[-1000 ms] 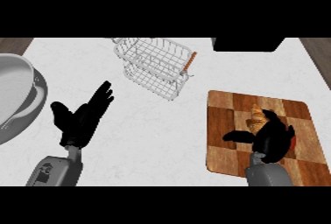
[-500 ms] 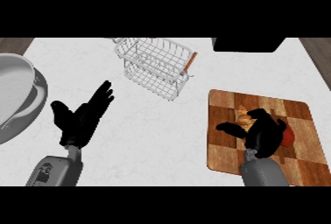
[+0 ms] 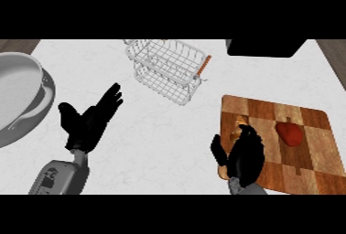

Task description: Pick the croissant from the cutting board and place it in the tiered basket

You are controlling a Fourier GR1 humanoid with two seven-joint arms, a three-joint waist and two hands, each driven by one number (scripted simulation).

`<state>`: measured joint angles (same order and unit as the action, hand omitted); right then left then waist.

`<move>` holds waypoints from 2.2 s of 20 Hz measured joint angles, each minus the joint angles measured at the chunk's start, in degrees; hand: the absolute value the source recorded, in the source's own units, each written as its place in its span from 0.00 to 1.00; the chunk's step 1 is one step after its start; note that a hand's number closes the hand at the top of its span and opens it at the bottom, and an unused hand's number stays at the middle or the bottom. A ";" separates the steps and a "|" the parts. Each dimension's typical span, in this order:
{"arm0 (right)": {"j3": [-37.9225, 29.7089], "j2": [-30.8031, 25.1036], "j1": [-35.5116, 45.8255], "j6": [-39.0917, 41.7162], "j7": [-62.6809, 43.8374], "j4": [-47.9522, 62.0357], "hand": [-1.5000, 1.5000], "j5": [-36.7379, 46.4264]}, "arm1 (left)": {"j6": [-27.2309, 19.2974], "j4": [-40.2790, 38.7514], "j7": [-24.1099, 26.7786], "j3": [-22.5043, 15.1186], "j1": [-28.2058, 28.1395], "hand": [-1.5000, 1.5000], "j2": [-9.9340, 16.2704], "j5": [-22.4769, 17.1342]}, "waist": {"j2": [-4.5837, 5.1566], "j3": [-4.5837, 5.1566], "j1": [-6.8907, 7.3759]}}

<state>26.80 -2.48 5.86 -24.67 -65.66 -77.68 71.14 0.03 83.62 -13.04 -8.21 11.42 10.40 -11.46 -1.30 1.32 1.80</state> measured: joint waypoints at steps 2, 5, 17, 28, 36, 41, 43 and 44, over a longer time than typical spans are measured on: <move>3.71 0.25 -0.05 0.68 -2.02 -2.58 1.00 0.27 | -0.23 -0.20 0.17 -0.09 0.08 0.50 -0.18 0.29 | 0.12 -0.27 -0.18; 7.50 0.91 0.11 1.18 -3.99 -7.63 1.00 0.94 | -0.39 -0.22 0.08 0.28 -0.18 0.50 -0.12 0.16 | 0.14 -0.71 -0.68; 12.79 1.62 5.95 5.61 -6.34 -25.48 1.00 15.02 | -1.24 -0.08 -0.05 0.74 -1.56 0.50 -0.03 0.54 | -0.42 -0.88 -2.59; 9.60 1.64 16.31 16.62 -6.37 -31.68 1.00 19.84 | -0.54 -0.30 0.37 0.75 -1.07 0.50 -0.08 0.38 | 0.24 -0.81 -1.28; 0.20 1.75 28.37 23.69 -5.79 -27.65 1.00 15.15 | -0.12 -0.15 -0.37 -0.44 0.86 0.50 -0.88 0.69 | 0.97 -0.91 0.96; -7.77 1.86 37.92 26.22 -5.59 -21.44 1.00 12.23 | -0.01 -0.59 -0.29 -1.10 1.57 0.50 -1.48 1.07 | 1.40 -0.97 2.14; -11.03 1.90 42.01 26.87 -5.57 -17.84 1.00 11.26 | 0.35 -0.54 0.17 -1.34 1.39 0.50 -1.34 1.29 | 1.56 -0.99 2.77; -12.52 1.93 44.21 27.01 -5.55 -15.89 1.00 10.71 | 0.20 -0.68 -0.03 -1.31 1.95 0.50 -1.56 1.30 | 1.65 -1.01 2.82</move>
<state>14.28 -0.55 50.07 2.34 -71.21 -93.56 81.84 0.23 82.94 -13.06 -9.52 13.37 8.84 -10.16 0.36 0.31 4.62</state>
